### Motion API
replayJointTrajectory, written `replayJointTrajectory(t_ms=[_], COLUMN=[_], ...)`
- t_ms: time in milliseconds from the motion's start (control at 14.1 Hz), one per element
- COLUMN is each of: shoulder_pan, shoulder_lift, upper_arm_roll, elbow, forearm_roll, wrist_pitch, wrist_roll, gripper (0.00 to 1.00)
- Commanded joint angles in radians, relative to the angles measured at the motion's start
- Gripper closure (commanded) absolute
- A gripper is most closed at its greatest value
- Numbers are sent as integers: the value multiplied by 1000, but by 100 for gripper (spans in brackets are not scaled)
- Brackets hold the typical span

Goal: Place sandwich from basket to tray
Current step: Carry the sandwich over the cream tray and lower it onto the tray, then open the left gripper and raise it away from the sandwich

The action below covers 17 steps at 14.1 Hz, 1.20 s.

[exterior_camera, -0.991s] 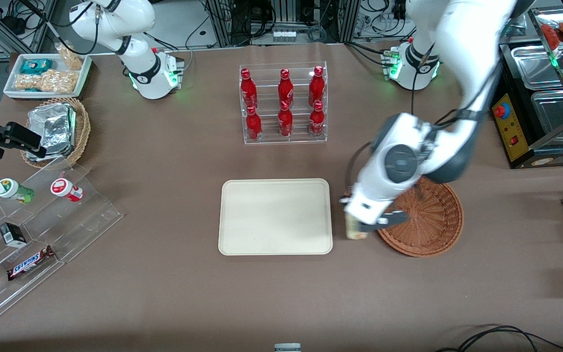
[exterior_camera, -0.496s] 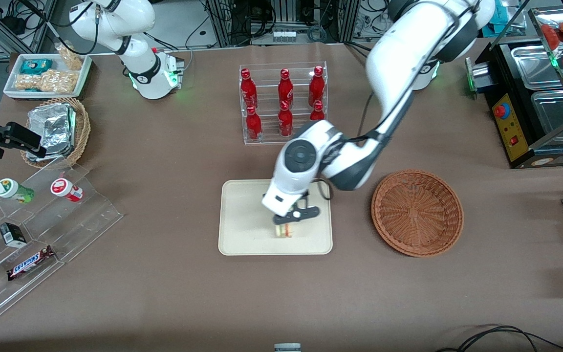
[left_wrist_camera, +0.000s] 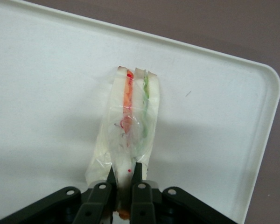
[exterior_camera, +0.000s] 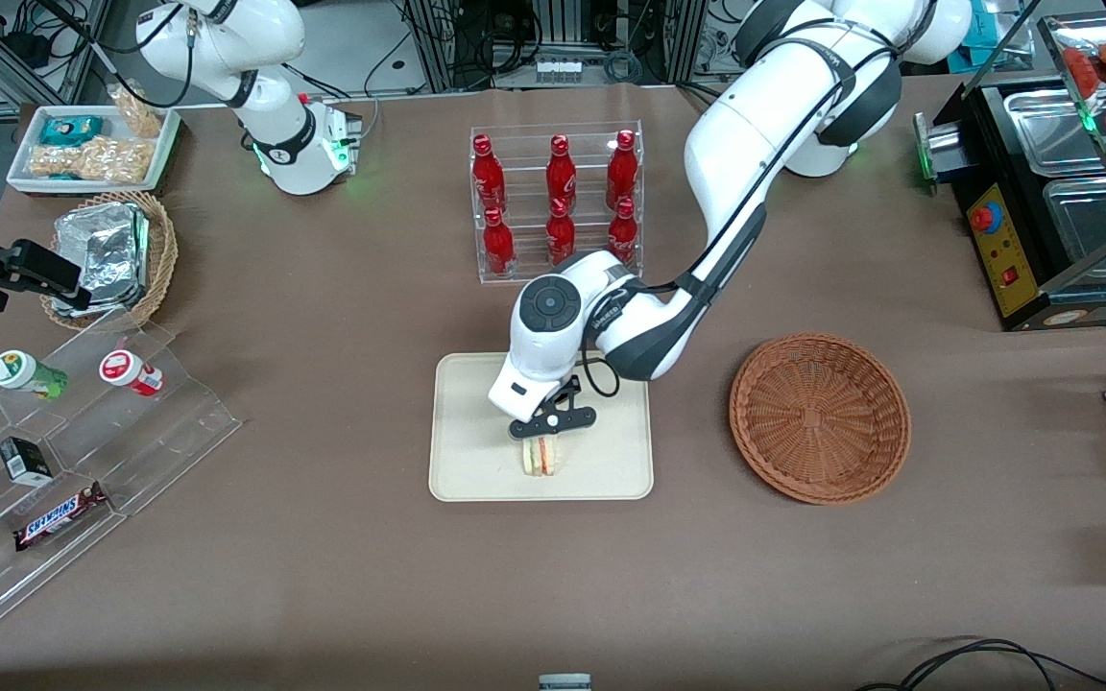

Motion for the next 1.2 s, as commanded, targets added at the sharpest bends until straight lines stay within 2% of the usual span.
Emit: replayJointTrajectory(t_ms=[0,212,496,637,850,991,1133], shoulder_pan=[-8,3,38,89,179,242,317], shoulder_lift=[-14,-146,-405,-523,-634,-694,-740], upper_arm_roll=[4,4,7,7,4,3,3], elbow=[-6,-29,-187,-323,-454,-525,-565], forearm_roll=[16,7,27,12,8,1,-50], wrist_pitch=[48,-33,-254,-260,-277,-279,-292], wrist_roll=[-95,-122,-90,-80,-83,-25,86], gripper=[0,0,0,0,0,0,0])
